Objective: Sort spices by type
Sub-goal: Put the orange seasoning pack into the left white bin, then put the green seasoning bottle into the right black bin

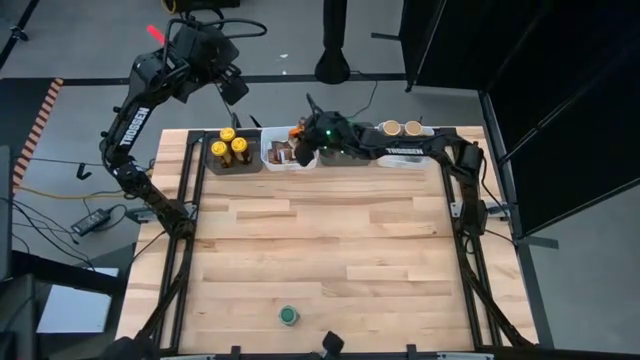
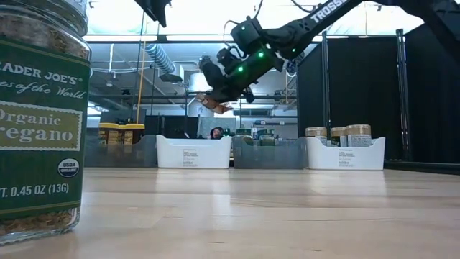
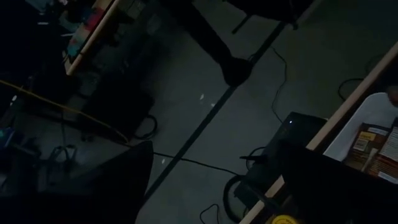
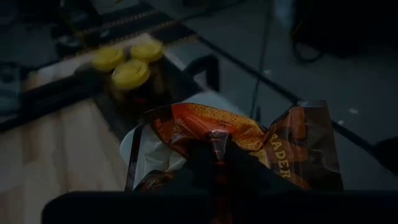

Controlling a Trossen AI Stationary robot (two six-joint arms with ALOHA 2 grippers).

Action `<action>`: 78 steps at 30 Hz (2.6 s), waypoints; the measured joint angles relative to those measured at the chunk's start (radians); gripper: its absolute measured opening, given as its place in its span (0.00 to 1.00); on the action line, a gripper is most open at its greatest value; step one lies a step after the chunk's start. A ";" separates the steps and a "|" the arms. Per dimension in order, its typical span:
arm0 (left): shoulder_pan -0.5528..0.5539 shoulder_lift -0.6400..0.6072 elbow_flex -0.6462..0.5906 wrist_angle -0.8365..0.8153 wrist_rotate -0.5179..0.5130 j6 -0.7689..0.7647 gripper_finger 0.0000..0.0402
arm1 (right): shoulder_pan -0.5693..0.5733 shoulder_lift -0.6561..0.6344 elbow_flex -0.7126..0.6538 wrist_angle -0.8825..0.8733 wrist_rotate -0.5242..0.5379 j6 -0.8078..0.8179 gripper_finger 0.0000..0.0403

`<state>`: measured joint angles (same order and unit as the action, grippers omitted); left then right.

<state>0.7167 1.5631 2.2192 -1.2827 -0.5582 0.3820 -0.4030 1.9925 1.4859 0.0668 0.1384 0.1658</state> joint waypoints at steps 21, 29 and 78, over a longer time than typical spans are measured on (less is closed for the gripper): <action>0.026 0.000 0.000 -0.019 0.028 -0.015 0.86 | -0.014 0.100 0.273 -0.254 -0.101 -0.056 0.44; 0.025 0.000 0.000 -0.036 0.032 -0.016 0.86 | 0.084 0.092 0.396 -0.533 -0.497 -0.134 0.52; 0.025 0.000 0.000 -0.013 0.046 -0.023 0.86 | 0.837 0.316 0.379 -0.281 -0.234 -0.520 0.84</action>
<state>0.7418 1.5631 2.2192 -1.2959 -0.5120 0.3588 0.4337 2.3085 1.8648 -0.2139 -0.0951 -0.3546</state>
